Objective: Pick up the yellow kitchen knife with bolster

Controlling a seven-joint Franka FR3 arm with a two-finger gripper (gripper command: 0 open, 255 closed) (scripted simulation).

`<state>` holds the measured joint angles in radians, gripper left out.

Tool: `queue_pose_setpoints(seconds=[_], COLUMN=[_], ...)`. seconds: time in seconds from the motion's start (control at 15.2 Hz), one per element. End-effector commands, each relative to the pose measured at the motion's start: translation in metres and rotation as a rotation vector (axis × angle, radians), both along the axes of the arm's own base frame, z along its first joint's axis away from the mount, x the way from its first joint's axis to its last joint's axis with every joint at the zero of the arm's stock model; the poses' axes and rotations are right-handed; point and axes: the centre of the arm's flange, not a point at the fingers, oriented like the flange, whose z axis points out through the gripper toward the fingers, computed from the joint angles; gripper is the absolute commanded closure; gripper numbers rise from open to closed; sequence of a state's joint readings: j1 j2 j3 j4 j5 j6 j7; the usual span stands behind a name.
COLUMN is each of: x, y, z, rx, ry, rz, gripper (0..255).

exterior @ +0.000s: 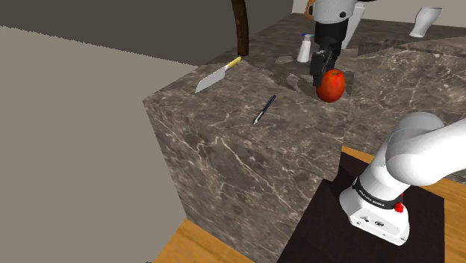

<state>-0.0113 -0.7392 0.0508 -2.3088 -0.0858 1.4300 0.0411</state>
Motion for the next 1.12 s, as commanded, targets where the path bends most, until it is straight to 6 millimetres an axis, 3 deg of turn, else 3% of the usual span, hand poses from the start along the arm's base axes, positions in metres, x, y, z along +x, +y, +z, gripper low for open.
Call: queue_pose_setpoints(seconds=[0.0,0.53,1.06], x=[0.000,0.074,0.165], y=[0.000,0.061,0.092], z=[0.000,-0.008,-0.011], rx=[0.000,0.027,0.055], ry=[0.000,-0.037,-0.073], rz=[0.000,-0.370,-0.739], gripper=[0,0,0])
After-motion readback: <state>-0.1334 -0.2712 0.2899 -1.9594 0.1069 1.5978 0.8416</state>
